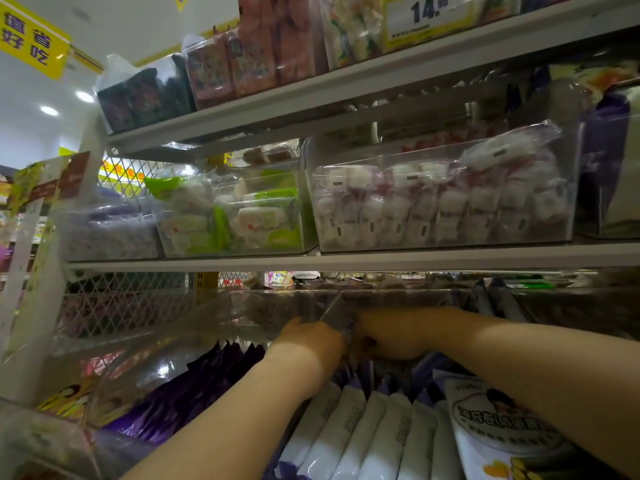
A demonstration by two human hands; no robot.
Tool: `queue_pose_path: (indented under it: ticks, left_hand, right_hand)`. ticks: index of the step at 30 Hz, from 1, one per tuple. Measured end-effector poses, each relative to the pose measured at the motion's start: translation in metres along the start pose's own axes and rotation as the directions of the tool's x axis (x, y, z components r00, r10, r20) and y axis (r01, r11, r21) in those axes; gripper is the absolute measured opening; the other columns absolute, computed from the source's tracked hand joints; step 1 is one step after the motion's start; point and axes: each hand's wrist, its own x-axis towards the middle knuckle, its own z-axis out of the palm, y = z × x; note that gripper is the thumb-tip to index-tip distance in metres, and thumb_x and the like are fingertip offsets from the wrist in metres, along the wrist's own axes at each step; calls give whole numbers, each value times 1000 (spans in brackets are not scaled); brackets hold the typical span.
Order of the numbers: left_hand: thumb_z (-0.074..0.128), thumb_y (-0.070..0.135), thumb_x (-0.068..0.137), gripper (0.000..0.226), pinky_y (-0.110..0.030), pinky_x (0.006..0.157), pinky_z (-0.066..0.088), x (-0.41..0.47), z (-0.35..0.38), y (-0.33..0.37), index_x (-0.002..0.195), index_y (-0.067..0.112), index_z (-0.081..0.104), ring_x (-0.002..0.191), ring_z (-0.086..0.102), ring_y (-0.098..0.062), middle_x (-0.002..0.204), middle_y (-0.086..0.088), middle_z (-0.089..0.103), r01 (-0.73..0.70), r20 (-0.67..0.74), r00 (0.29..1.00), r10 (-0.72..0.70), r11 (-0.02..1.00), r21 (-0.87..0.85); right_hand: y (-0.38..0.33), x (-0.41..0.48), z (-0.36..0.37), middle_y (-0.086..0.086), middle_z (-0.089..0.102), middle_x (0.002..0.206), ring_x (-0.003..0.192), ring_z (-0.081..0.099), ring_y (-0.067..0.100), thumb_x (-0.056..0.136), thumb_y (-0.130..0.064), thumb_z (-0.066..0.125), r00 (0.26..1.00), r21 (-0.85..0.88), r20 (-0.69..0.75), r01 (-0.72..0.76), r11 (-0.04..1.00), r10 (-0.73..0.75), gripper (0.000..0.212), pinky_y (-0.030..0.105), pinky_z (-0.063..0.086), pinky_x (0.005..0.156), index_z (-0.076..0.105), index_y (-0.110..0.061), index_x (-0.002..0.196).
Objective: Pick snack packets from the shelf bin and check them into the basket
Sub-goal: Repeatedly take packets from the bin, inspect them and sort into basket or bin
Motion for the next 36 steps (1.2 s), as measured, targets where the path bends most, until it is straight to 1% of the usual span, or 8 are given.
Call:
queue_pose_path:
  ticks: [3, 6, 11, 17, 21, 25, 31, 36]
  left_hand:
    - [48, 11, 97, 26, -33, 82, 31, 0, 0, -1, 115, 20, 64, 112, 57, -28, 122, -6, 63, 5, -9, 1000, -5, 999, -43]
    - [47, 14, 98, 29, -37, 93, 36, 0, 2, -2, 120, 22, 63, 115, 56, -27, 125, -6, 62, 1, -10, 1000, -1, 999, -42]
    - [48, 18, 99, 29, -37, 91, 37, 1, 5, -1, 125, 22, 61, 117, 55, -28, 128, -7, 61, -11, -12, 1000, 11, 1000, -1]
    - [46, 19, 100, 30, -32, 84, 36, -4, -1, -1, 126, 23, 60, 116, 56, -29, 128, -7, 61, 22, -15, 1000, -24, 993, -117]
    - [43, 27, 101, 32, -35, 93, 50, -20, -9, -4, 128, 29, 58, 110, 60, -27, 126, -5, 62, 41, -87, 992, -91, 886, -462]
    - [47, 27, 98, 29, -33, 86, 54, -51, -6, -2, 123, 34, 60, 100, 63, -15, 115, 5, 68, -19, -223, 963, -149, 790, -612]
    - [51, 23, 95, 31, -21, 88, 50, -83, -11, -5, 121, 36, 63, 101, 60, 1, 113, 17, 68, -74, -351, 902, -250, 713, -697]
    - [54, 23, 96, 26, 0, 78, 39, -124, -16, -9, 118, 25, 67, 95, 59, -1, 108, 13, 68, -51, -358, 823, -441, 570, -820]
  right_hand:
    - [3, -1, 0, 5, 63, 119, 100, 57, 22, 98, -13, 41, 1000, -29, 8, -30, 999, 30, 29, 28, 44, 88, 64, -16, 115]
    - [5, -1, -4, 8, 60, 122, 104, 56, 24, 99, -12, 39, 997, -5, -40, -65, 998, 65, 29, 31, 43, 95, 60, -12, 119]
    - [9, -2, -17, -3, 49, 84, 77, 47, 14, 97, 2, 33, 974, 243, -183, -88, 966, 135, 30, 2, 34, 53, 54, 0, 118]
    - [7, -5, -12, -11, 49, 73, 58, 48, -1, 101, -12, 35, 961, 298, -186, -142, 944, 204, 17, 10, 40, 53, 49, -20, 98]
    - [-5, -19, -16, -7, 49, 74, 66, 46, 3, 104, -20, 33, 927, 393, -283, -122, 911, 246, 29, 22, 39, 62, 52, -21, 81]
    - [-16, -43, -18, 5, 64, 104, 95, 58, 18, 101, -41, 36, 927, 455, -269, -117, 883, 262, 36, 34, 47, 89, 62, -17, 107]
    - [-44, -79, -20, -6, 51, 101, 89, 50, 7, 98, -37, 46, 881, 382, -380, -128, 915, 281, 23, 20, 39, 71, 58, -21, 108]
    - [-95, -105, -27, -4, 49, 108, 101, 48, 10, 97, -28, 49, 807, 403, -556, 49, 914, 202, 22, 19, 34, 82, 61, -16, 112]
